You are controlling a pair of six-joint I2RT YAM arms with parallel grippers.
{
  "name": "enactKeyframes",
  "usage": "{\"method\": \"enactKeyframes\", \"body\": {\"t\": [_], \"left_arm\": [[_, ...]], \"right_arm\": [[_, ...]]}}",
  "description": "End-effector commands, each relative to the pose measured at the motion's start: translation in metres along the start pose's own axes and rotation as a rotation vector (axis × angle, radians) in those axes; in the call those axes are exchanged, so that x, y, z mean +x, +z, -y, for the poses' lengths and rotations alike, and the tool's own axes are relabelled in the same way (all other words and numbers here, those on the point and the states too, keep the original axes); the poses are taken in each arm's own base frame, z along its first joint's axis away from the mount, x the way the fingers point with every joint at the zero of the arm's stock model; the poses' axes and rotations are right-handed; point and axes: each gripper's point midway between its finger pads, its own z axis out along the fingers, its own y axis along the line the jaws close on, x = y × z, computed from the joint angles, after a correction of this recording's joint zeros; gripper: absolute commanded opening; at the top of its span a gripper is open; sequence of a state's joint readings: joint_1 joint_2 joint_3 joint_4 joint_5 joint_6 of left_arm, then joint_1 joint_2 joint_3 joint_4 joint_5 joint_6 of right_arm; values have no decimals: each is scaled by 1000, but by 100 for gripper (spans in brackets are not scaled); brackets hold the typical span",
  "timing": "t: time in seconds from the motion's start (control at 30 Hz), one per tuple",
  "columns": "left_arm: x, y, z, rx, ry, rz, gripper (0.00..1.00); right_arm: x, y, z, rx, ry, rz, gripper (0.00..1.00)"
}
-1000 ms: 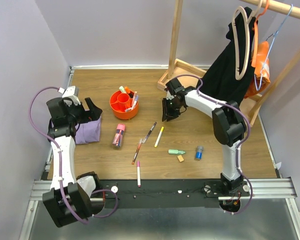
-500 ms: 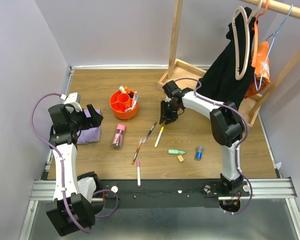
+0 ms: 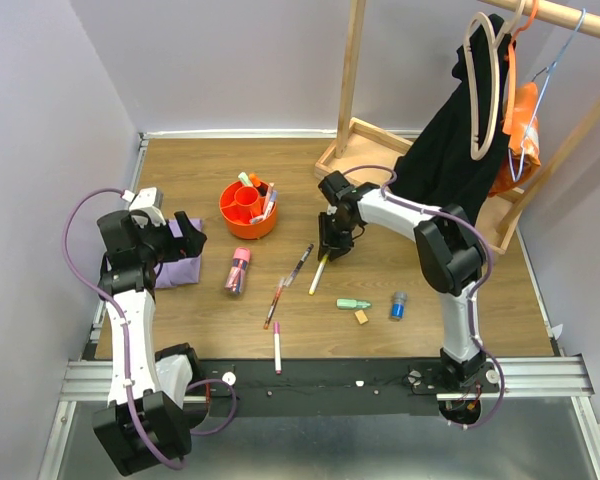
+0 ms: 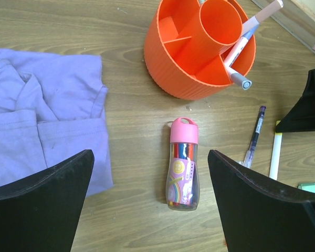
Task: Sort the stationery into containers
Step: Pick up the pen from the center of the board.
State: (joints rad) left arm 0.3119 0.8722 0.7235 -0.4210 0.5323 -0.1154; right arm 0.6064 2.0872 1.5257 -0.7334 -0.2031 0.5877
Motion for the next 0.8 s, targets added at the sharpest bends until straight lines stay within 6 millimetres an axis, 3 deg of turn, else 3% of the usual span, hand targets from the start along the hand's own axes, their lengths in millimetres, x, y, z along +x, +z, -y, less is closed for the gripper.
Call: {"method": "enactKeyframes", "body": {"t": [0.0,0.17,0.33,0.37,0.43,0.47,0.57,0.7,0.77], "left_arm": [[7,-5,0,-8,21,-7,99],[5,-4,1,-5,14,-9,99],[-4,0,2,3,-13,-2,99],[-6,0,3,8,-13,2,99],[-11,1,4,12,-17,13,99],[-13,2,3,12,-17,15,99],[-18,2,5,20,-16,19,99],[-29,3,9,44,-8,28,99],[-33,5,10,52,-9,28,99]], "right_arm": [[22,18,2,56,-8,-76,38],[29,23,8,124,-45,-83,26],[28,34,17,190,-77,-75,27],[30,39,19,200,-86,-86,21],[25,38,19,207,-112,-71,1],[20,36,17,205,-126,-56,1],[-4,6,-5,144,-186,42,1],[-40,-60,-51,6,-258,227,1],[-51,-88,-64,-32,-273,303,1]]}}
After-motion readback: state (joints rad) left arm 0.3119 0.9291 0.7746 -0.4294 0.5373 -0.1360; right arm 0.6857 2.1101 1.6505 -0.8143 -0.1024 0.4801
